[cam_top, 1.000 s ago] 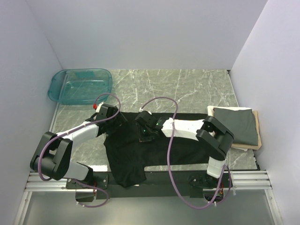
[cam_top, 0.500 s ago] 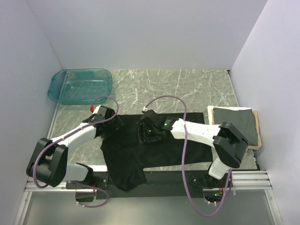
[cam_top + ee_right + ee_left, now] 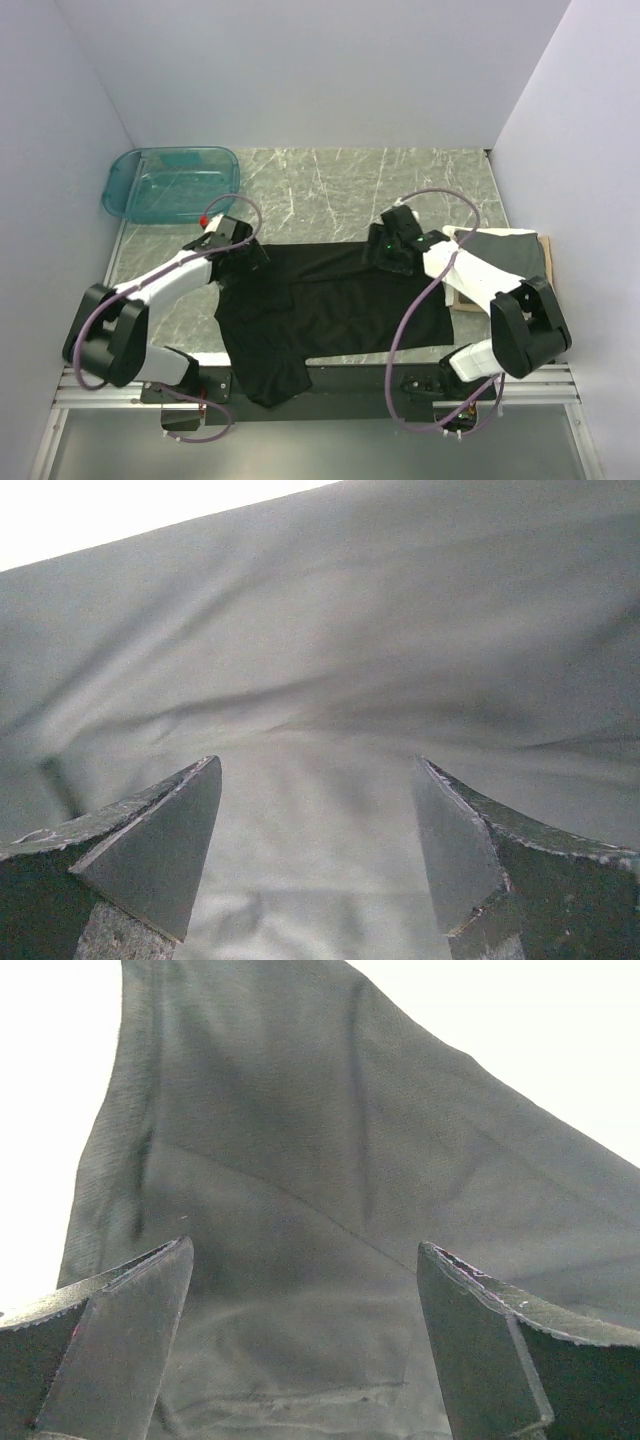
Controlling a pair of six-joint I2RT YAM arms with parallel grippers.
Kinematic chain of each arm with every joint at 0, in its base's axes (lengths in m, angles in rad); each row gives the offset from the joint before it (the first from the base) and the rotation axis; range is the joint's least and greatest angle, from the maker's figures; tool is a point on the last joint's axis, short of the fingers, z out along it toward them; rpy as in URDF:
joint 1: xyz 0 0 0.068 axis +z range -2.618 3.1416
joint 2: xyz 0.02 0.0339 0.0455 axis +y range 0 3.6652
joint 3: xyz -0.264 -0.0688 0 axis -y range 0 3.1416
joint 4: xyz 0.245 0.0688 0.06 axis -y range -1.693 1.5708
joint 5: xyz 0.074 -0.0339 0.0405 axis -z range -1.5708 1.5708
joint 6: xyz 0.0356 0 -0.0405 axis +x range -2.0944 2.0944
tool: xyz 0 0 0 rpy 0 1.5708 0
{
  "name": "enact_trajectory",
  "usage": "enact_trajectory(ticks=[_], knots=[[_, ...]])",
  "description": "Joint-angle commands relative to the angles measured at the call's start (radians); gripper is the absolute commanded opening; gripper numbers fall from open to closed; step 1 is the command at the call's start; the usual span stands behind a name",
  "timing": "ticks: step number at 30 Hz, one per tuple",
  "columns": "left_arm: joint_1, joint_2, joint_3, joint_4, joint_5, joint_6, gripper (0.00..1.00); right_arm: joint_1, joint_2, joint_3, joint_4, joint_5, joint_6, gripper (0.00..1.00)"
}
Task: Fold and stack the t-shirts
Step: Fold the tshirt
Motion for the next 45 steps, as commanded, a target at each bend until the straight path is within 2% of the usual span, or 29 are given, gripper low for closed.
enact_trajectory(ticks=[1,8,23,39,45], knots=[[-0.022,0.076,0.065,0.011,-0.024,0.032,0.99,-0.09,0.032,-0.012,0.014,0.007,-0.071,0.83],[-0.023,0.216,0.136,0.036,-0.018,0.055,0.99,-0.218,0.191,0.053,0.018,-0.014,-0.115,0.81],[-0.002,0.497,0.361,0.018,-0.044,0.107,0.99,-0.336,0.412,0.257,-0.015,-0.057,-0.161,0.79],[0.075,0.831,0.812,-0.062,-0.024,0.198,0.99,-0.422,0.664,0.66,-0.138,-0.087,-0.218,0.79],[0.075,0.891,0.969,-0.1,0.011,0.215,0.99,-0.431,0.714,0.79,-0.172,-0.085,-0.221,0.79]])
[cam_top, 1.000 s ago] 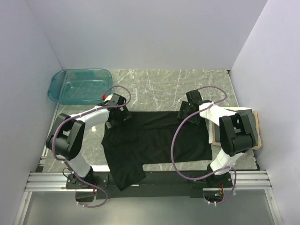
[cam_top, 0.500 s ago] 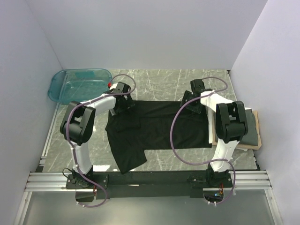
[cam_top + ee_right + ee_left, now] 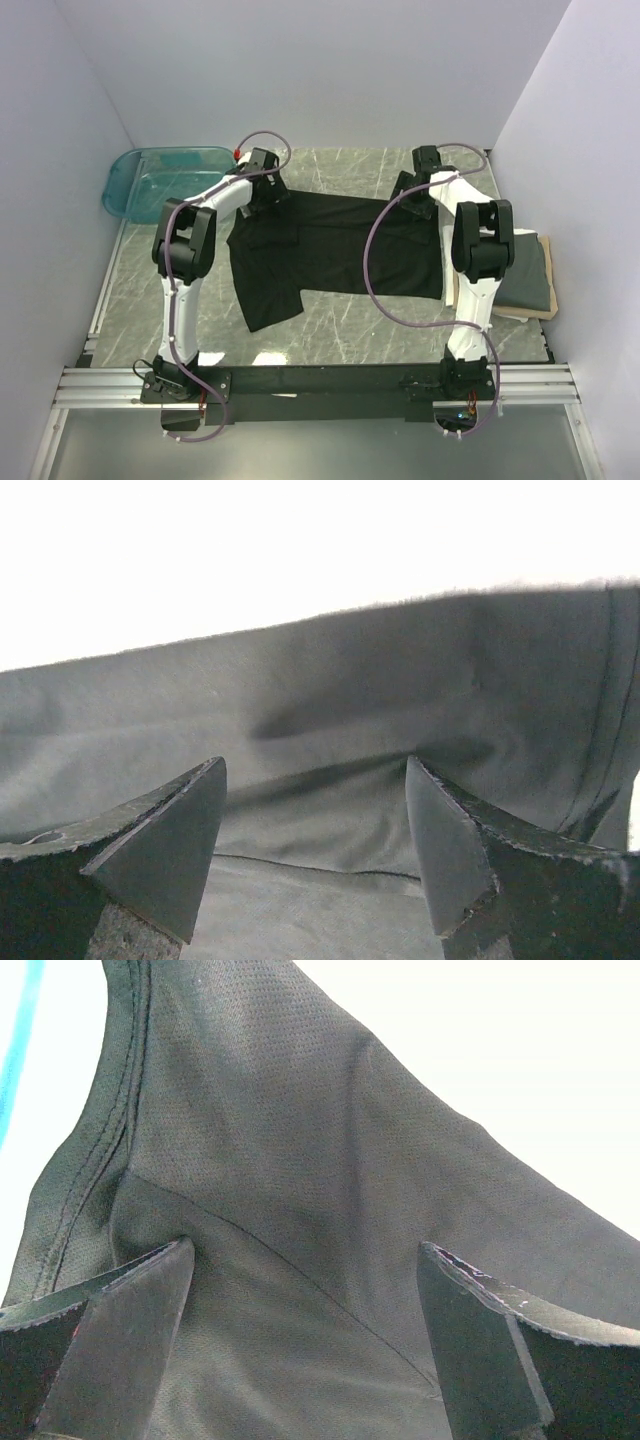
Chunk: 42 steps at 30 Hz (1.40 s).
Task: Fold and stack the t-shirts
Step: Fold the tshirt
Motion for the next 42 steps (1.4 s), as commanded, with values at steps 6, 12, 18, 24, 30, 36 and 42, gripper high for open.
enact_trajectory(ticks=[6,12,18,24,30,36,42], knots=[[-0.005,-0.085,0.029,-0.052,0.066,0.014,0.99,-0.007,-0.103,0.096,-0.074,0.026,-0.023,0.79],[-0.085,-0.326,-0.112,-0.048,0.009,-0.003,0.99,0.007,-0.384,-0.158,-0.022,0.029,0.014,0.8],[-0.223,-0.63,-0.412,-0.063,-0.084,-0.118,0.99,0.079,-0.759,-0.515,0.055,0.066,0.077,0.8],[-0.376,-0.96,-0.787,-0.124,-0.121,-0.328,0.99,0.171,-1.035,-0.784,0.126,0.04,0.127,0.81],[-0.456,-1.159,-1.041,-0.197,-0.08,-0.462,0.99,0.203,-1.194,-0.947,0.173,-0.046,0.155,0.83],[-0.481,-1.212,-1.161,-0.226,-0.046,-0.54,0.99,0.202,-1.277,-1.016,0.136,-0.012,0.183,0.86],[-0.482,-1.186,-1.192,-0.175,-0.042,-0.543,0.99,0.2,-1.257,-1.042,0.123,0.019,0.201,0.86]])
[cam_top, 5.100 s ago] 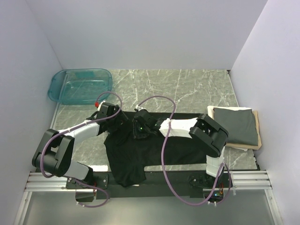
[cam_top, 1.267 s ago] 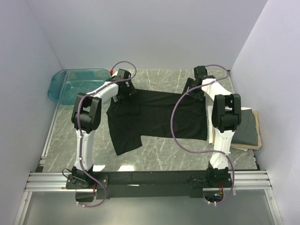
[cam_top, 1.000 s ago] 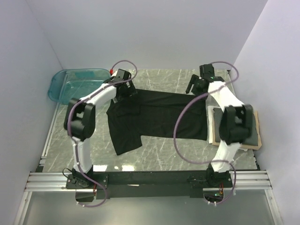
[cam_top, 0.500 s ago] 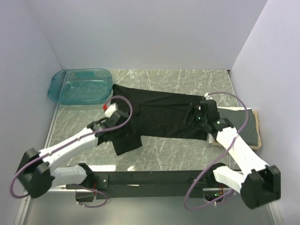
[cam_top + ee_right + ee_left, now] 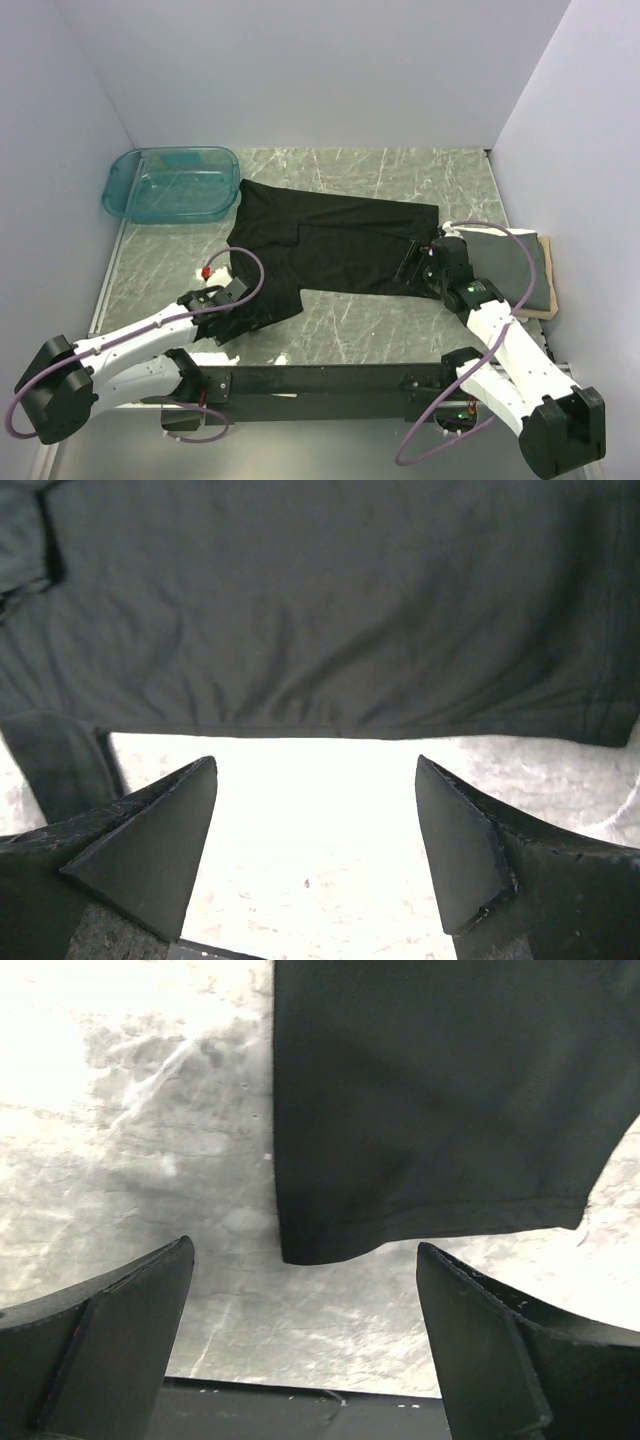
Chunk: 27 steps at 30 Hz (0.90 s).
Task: Fold and stack the t-shirts
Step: Fold the tshirt
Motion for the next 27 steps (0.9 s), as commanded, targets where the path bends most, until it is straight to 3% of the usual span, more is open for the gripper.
enact_trajectory(ticks=[1,5,6,12,17,21,27], knots=[[-0.005,0.019,0.0,0.047,0.004,-0.033,0.98,0.002,0.012,-0.004,0.01,0.034,0.024,0.86],[-0.005,0.094,0.02,0.035,-0.023,-0.047,0.8,0.002,0.007,-0.016,0.011,0.049,0.041,0.85],[-0.005,0.104,0.025,0.036,-0.022,-0.042,0.71,0.004,0.002,-0.018,0.007,0.049,0.043,0.85],[-0.005,0.113,0.02,0.051,-0.002,-0.038,0.41,0.001,-0.008,-0.007,-0.048,0.126,0.064,0.85],[-0.005,0.122,0.014,0.071,0.006,-0.032,0.24,-0.004,-0.01,-0.013,-0.088,0.155,0.095,0.85],[-0.005,0.134,0.028,0.067,-0.003,-0.022,0.01,-0.007,-0.004,-0.02,-0.122,0.172,0.121,0.84],[-0.005,0.13,0.046,0.042,-0.028,-0.015,0.01,-0.032,0.053,-0.053,-0.095,0.21,0.172,0.85]])
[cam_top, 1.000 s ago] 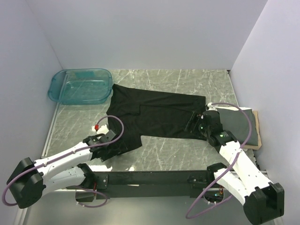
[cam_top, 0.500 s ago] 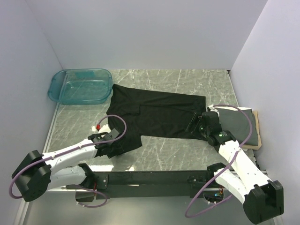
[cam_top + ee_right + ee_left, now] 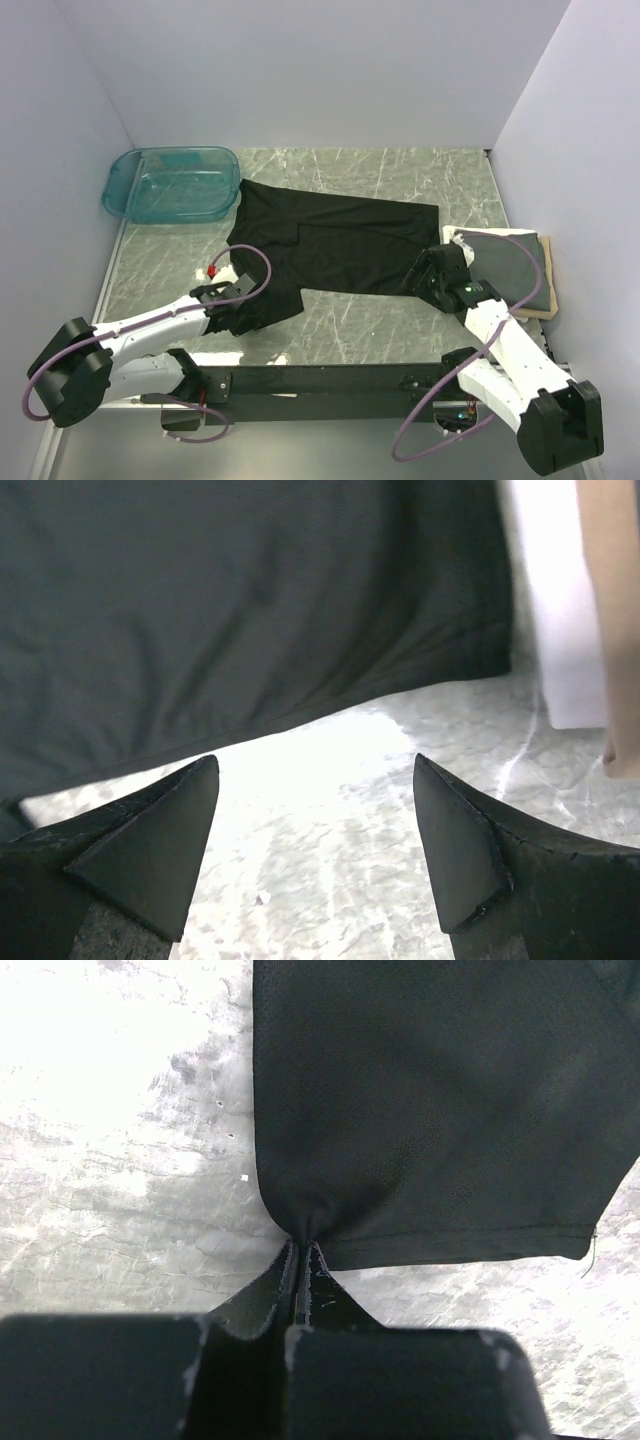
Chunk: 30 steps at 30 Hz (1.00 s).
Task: Fold and stack the t-shirts
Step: Fold the tshirt
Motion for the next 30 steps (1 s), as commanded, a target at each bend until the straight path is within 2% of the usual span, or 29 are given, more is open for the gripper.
enact_trajectory(ticks=[1,5,9,13,14,15,16,30], knots=[[-0.004,0.003,0.022,-0.023,-0.024,0.016,0.01,-0.028,0.04,-0.025,0.023,0.038,0.05,0.84],[-0.004,-0.006,0.027,-0.042,-0.035,0.011,0.01,-0.046,0.092,-0.056,0.078,0.049,0.086,0.82],[-0.004,-0.015,0.024,-0.041,-0.035,0.014,0.01,-0.075,0.12,-0.077,0.134,0.105,0.126,0.75],[-0.004,-0.011,0.033,-0.062,-0.053,0.01,0.01,-0.086,0.147,-0.074,0.12,0.177,0.142,0.69],[-0.004,-0.011,0.034,-0.064,-0.058,0.011,0.01,-0.089,0.152,-0.079,0.118,0.19,0.142,0.66],[-0.003,-0.009,0.039,-0.064,-0.06,0.013,0.01,-0.094,0.155,-0.08,0.112,0.204,0.152,0.58],[-0.004,-0.008,0.04,-0.062,-0.06,0.016,0.01,-0.094,0.161,-0.082,0.114,0.22,0.154,0.56],[-0.003,-0.018,0.063,-0.079,-0.066,0.031,0.01,-0.114,0.289,-0.053,0.195,0.218,0.146,0.56]])
